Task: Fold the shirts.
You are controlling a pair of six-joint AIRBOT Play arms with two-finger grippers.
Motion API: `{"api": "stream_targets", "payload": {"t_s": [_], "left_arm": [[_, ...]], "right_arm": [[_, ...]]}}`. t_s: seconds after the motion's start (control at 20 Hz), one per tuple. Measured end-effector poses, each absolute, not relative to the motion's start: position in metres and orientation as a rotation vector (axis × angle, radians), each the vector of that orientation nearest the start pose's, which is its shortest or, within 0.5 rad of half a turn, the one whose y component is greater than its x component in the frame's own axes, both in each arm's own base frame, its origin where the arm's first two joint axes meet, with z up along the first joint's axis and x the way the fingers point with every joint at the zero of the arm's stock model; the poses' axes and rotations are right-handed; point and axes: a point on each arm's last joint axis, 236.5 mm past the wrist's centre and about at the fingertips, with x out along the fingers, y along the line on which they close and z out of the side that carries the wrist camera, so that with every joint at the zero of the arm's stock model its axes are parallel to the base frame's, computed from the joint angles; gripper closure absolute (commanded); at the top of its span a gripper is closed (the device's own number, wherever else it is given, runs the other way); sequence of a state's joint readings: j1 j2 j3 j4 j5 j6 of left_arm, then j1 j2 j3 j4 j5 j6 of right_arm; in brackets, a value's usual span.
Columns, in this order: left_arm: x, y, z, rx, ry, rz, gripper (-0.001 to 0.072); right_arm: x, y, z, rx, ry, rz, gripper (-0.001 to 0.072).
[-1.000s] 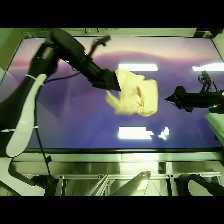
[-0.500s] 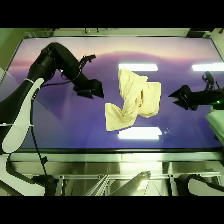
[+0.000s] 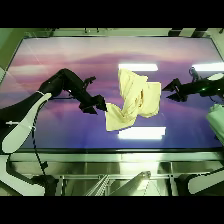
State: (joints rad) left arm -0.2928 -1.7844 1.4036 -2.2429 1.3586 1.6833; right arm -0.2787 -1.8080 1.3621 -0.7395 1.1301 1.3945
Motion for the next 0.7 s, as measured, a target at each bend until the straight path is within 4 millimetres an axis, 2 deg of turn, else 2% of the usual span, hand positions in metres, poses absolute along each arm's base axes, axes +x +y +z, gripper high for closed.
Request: {"api": "stream_targets", "payload": {"t_s": [0.3, 0.55, 0.6, 0.65, 0.7], "left_arm": [[0.344, -0.273, -0.097, -0.353, 1.730, -0.642, -0.0007], [0.348, -0.289, -0.112, -0.413, 1.767, -0.652, 0.0031], [0.350, -0.295, -0.113, -0.425, 1.759, -0.675, 0.0199], [0.353, -0.300, -0.115, -0.421, 1.747, -0.691, 0.0441], [0.358, -0.305, -0.117, -0.418, 1.729, -0.705, 0.0704]], "right_arm": [[0.484, 0.059, -0.096, 0.912, 1.352, 0.251, 0.0137], [0.483, 0.069, -0.101, 0.893, 1.370, 0.264, 0.0138], [0.483, 0.070, -0.102, 0.891, 1.373, 0.266, 0.0194], [0.482, 0.071, -0.103, 0.888, 1.376, 0.267, 0.0390], [0.481, 0.072, -0.104, 0.885, 1.381, 0.272, 0.0556]]}}
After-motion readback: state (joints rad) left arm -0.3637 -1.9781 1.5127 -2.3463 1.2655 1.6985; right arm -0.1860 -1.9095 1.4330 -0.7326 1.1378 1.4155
